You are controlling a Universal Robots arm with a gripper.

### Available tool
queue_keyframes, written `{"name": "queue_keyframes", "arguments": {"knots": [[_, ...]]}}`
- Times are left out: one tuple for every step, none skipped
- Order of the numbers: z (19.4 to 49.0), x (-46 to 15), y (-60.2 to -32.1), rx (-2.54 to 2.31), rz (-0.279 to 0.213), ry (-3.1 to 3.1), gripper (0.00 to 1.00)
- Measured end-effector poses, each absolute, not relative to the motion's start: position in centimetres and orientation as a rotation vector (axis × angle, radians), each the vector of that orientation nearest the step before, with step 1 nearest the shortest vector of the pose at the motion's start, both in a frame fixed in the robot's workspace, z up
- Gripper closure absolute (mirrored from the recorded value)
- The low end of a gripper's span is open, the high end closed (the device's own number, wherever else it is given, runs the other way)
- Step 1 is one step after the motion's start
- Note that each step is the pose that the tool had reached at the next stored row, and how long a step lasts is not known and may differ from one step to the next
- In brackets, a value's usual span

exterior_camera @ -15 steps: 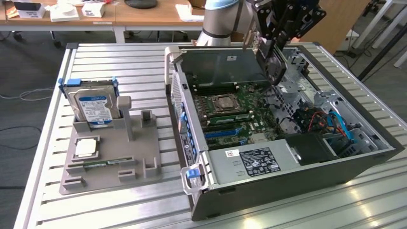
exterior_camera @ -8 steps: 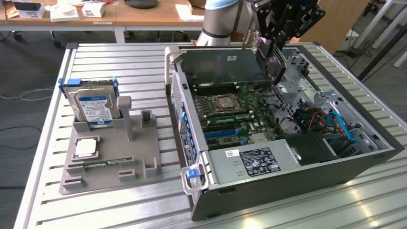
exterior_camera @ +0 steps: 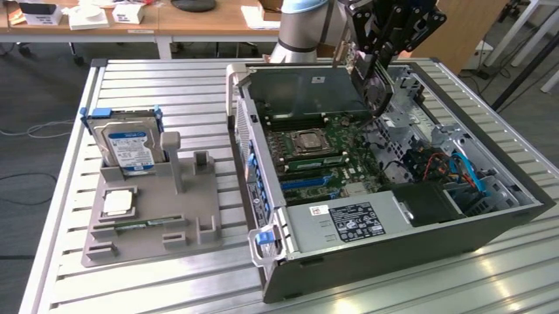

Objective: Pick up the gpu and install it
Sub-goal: 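Insert the gpu into the slot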

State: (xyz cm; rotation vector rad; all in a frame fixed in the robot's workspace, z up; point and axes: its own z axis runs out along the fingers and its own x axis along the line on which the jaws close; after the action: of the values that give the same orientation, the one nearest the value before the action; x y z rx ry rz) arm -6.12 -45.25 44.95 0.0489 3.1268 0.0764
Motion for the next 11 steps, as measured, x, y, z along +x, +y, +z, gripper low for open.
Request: {"name": "queue_keyframes", "arguments": {"knots": [[44.95, -6.12, -45.25, 0.049, 0.076, 3.127, 0.73], [44.95, -6.12, -45.25, 0.048, 0.076, 3.127, 0.73], [44.95, -6.12, -45.25, 0.043, 0.076, 3.127, 0.73], [44.95, -6.12, -45.25, 0.032, 0.076, 3.127, 0.73], [44.95, -6.13, -45.25, 0.016, 0.077, 3.128, 0.73], [44.95, -6.13, -45.25, -0.001, 0.077, 3.128, 0.73], [44.95, -6.13, -45.25, -0.018, 0.077, 3.128, 0.73], [44.95, -6.12, -45.25, -0.041, 0.077, 3.128, 0.73], [44.94, -6.12, -45.25, -0.066, 0.077, 3.128, 0.73], [44.94, -6.12, -45.25, -0.093, 0.077, 3.128, 0.73], [44.94, -6.12, -45.25, -0.120, 0.077, 3.127, 0.73]]}}
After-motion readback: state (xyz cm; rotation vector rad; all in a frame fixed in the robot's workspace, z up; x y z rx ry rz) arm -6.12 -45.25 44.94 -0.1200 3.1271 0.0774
